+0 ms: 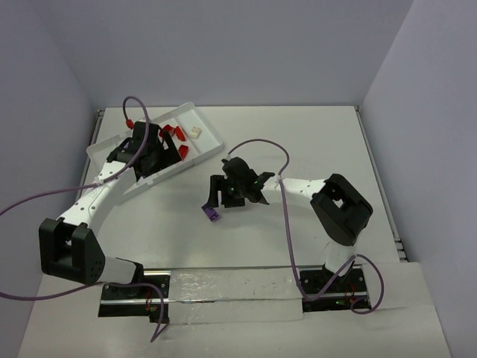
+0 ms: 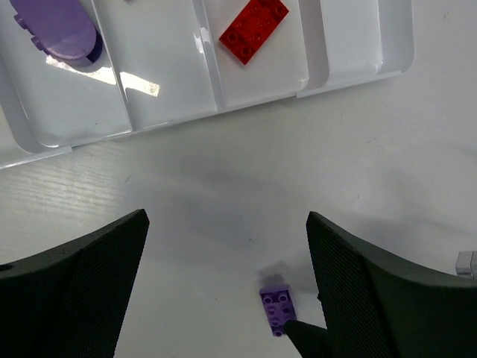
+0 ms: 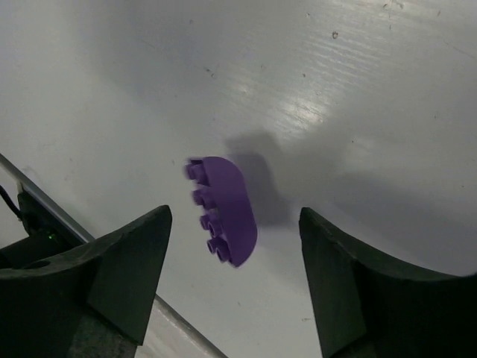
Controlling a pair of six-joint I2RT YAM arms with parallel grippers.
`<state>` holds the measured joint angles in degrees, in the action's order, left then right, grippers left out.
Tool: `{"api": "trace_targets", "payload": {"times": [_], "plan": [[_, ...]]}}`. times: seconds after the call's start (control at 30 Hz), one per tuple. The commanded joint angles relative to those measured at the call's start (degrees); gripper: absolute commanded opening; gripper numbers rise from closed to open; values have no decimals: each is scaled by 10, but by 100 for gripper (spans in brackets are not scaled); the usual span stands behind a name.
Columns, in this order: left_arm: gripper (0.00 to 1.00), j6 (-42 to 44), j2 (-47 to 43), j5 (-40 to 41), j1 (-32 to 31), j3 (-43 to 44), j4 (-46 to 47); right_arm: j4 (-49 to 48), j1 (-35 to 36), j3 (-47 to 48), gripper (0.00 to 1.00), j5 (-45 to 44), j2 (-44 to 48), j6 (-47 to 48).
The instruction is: Sort the legos into containers by color
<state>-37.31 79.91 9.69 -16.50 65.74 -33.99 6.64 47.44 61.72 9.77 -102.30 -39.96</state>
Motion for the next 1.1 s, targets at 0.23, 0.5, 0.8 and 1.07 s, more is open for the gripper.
{"api": "trace_targets", "payload": {"times": [0.23,0.5,0.8,1.07], "plan": [[92,-91,-25,-3,-144,-68,17,39,-98,-79,79,-64,186,36],[95,-287,22,84,-220,-70,-57,70,-192,-153,80,-73,304,60],[85,-333,102,81,-239,-94,-18,79,-195,-147,80,-72,317,64],[70,-331,136,78,-242,-107,3,78,-195,-149,80,-73,318,65]]}}
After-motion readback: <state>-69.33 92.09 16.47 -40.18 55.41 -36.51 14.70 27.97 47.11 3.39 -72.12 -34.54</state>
